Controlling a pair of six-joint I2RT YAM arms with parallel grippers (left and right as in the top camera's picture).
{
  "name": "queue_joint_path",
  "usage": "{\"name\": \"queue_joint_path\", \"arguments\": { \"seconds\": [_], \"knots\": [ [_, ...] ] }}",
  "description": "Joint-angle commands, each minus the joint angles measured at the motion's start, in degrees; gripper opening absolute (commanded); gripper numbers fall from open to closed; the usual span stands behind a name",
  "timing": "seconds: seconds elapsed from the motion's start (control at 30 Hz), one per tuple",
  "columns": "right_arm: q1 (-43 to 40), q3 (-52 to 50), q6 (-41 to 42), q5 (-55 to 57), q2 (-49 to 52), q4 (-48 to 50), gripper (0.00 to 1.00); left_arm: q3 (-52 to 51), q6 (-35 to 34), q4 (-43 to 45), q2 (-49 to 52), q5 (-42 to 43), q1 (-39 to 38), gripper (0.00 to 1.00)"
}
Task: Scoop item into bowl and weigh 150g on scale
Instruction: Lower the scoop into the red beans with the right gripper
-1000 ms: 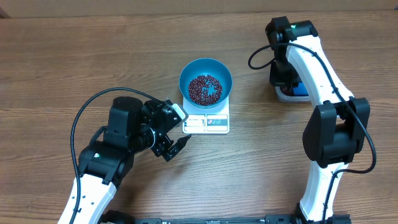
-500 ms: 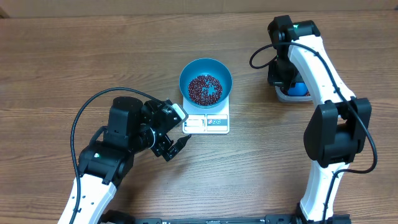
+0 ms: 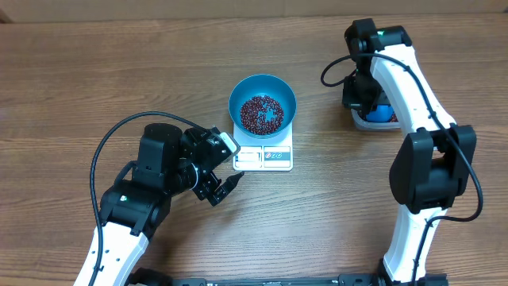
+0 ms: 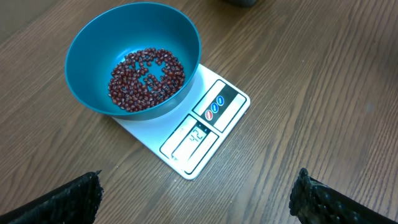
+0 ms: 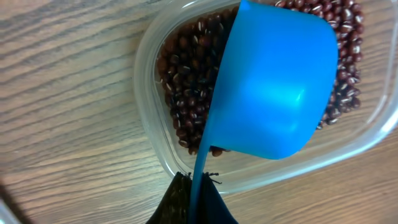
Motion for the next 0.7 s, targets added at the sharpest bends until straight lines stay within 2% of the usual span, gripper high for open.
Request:
{"name": "queue_joint_path", "arguments": {
  "seconds": [0.0,0.53,0.67],
  "knots": [
    [-1.9,-0.2,-1.7,-6.9,-0.8,2.4,0.04,-0.3,-0.2,0.0,0.1,1.0,0.5,1.0],
    [-6.7,-0.2,-3.3,-10.2,-3.0,2.4,0.04,-0.3,-0.2,0.0,0.1,1.0,0.5,1.0],
    [-7.8,-0.2,-6.1,-12.9,-3.1,2.4,0.04,-0.3,-0.2,0.0,0.1,1.0,0.5,1.0]
  ]
}}
